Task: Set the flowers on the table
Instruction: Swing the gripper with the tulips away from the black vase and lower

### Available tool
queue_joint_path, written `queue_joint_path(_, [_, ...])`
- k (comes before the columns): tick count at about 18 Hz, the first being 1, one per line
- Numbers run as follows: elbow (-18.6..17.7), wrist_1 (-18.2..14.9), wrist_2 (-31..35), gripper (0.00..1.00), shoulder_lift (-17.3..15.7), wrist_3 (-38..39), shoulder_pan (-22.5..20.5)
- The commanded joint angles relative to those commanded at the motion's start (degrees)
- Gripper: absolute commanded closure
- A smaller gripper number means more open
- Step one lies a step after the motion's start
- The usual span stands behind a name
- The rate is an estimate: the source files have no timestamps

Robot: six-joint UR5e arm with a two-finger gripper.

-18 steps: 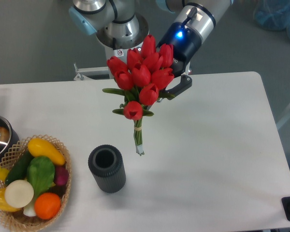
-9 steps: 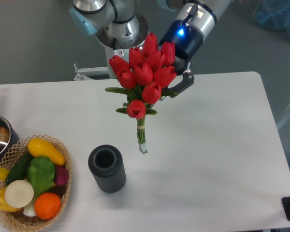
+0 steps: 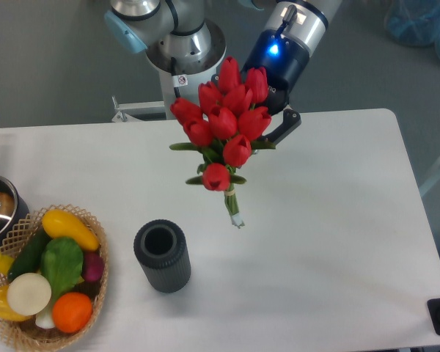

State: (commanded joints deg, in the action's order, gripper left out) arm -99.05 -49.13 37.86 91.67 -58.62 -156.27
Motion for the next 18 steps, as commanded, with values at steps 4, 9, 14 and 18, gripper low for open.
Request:
queue_joint_path(4, [-0.09,-2.81,12.91,0.54,-0.44,0.00,0.35])
queue_joint_path(9, [-0.70,-4.74,25.67,0.54,1.05,-0.09,1.93])
queue_joint_path(14, [-0.79,-11.07,37.09,0.52,2.45,-0.35,2.63])
queue_joint_path(18, [-0.88,-14.84,38.07,0.49,4.39,-0.09,3.78])
